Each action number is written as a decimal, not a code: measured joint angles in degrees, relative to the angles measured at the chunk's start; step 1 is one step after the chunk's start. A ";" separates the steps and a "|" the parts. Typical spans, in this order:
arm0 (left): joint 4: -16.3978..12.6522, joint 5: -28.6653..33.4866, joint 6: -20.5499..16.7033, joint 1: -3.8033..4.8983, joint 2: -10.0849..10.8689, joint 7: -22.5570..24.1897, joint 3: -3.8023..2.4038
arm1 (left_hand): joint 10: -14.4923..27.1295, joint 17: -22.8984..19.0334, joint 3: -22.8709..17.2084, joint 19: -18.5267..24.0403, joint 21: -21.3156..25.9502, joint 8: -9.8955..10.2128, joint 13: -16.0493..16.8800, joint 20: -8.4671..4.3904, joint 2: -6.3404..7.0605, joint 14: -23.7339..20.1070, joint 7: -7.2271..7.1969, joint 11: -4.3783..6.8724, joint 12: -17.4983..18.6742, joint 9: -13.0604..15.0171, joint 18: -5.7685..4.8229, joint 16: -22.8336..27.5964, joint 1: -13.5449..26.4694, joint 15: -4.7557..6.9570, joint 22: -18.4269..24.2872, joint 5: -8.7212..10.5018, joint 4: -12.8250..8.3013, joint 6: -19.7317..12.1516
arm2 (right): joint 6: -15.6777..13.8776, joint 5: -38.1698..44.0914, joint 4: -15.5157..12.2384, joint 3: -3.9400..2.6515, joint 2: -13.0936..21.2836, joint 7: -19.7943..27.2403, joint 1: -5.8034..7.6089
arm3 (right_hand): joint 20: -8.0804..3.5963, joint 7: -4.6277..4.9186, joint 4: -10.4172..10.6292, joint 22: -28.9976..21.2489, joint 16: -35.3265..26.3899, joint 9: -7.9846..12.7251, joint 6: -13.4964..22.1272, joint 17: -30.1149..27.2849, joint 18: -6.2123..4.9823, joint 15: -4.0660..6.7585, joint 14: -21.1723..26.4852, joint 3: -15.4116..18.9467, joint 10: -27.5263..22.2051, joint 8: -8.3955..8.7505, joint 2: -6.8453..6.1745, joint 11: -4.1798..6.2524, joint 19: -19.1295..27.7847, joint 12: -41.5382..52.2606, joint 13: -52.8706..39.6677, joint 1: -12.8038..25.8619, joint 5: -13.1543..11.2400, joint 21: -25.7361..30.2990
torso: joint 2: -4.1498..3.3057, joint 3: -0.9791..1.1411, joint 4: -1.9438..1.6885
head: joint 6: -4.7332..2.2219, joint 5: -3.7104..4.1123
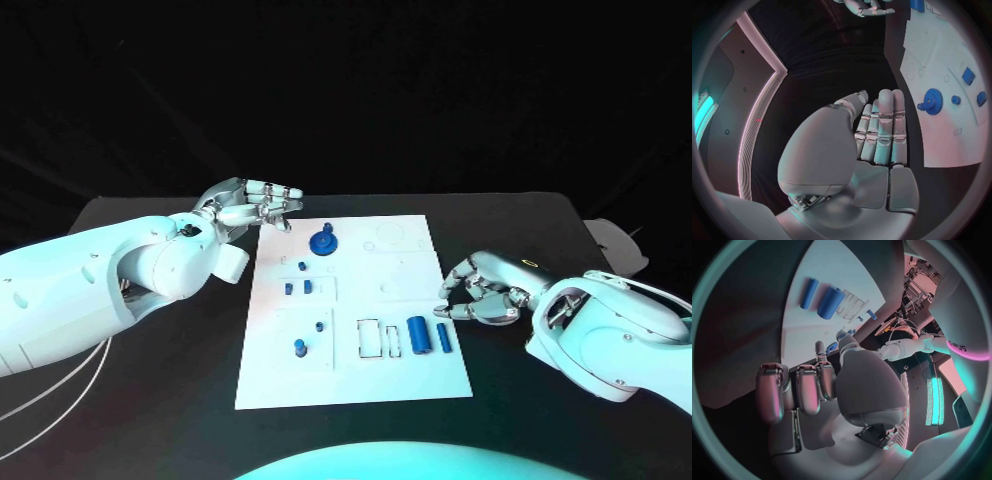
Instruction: Assemble the parts on the task board
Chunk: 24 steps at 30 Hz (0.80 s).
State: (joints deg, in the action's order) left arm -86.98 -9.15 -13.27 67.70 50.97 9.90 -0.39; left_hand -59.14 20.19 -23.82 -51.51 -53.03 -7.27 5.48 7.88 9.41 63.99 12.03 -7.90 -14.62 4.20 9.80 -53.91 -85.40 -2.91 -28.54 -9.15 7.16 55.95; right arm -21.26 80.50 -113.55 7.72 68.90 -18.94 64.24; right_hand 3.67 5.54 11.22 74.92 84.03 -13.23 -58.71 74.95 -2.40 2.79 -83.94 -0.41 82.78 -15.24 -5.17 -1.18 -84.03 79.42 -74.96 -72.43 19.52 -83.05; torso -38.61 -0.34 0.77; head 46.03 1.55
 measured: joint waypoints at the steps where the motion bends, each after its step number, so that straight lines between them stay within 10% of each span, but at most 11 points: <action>1: -0.04 0.00 0.00 0.00 0.03 0.00 0.01 | 0.00 0.00 0.00 0.00 0.00 0.00 0.00 0.00 0.00 0.00 0.00 0.00 0.00 0.00 0.00 0.00 0.00 0.00 0.00 0.00 0.00 0.00 | 0.17 0.40 0.00 0.03 -0.09 -0.49 -0.38 | 0.00 -0.04 0.35 0.00 0.21 -0.07 -0.05 0.00 0.44 0.00 0.00 0.35 0.10 -0.05 0.24 0.10 0.00 0.00 0.00 0.23 0.00 0.00 | 0.01 0.00 0.00 | 0.02 0.14; 24: -0.32 0.03 0.00 -0.01 0.27 0.00 0.07 | 0.00 0.01 0.00 0.00 0.00 0.00 0.00 0.00 -0.23 0.00 0.00 0.01 0.00 0.00 0.00 0.00 0.23 0.00 0.04 0.00 0.00 0.00 | 1.39 6.59 1.65 0.15 -5.81 -8.07 -4.97 | -0.20 -0.58 4.69 -0.01 0.47 -0.44 -1.02 -0.01 0.41 -0.01 0.00 4.03 0.09 -0.04 0.86 0.50 0.21 -0.32 0.02 2.54 1.79 -0.70 | 0.00 0.03 0.00 | 0.63 0.25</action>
State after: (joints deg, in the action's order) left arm -87.30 -9.12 -13.27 67.69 51.25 9.91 -0.32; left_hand -59.14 20.20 -23.82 -51.51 -53.03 -7.27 5.49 7.88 9.19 63.99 12.03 -7.89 -14.61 4.21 9.80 -53.90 -85.18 -2.91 -28.50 -9.15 7.16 55.96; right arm -19.87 87.10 -111.90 7.88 63.09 -27.01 59.27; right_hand 3.47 4.96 15.91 74.90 84.50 -13.67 -59.73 74.93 -1.99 2.78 -83.93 3.62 82.87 -15.28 -4.31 -0.67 -83.82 79.10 -74.94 -69.90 21.31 -83.75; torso -38.61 -0.31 0.77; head 46.66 1.80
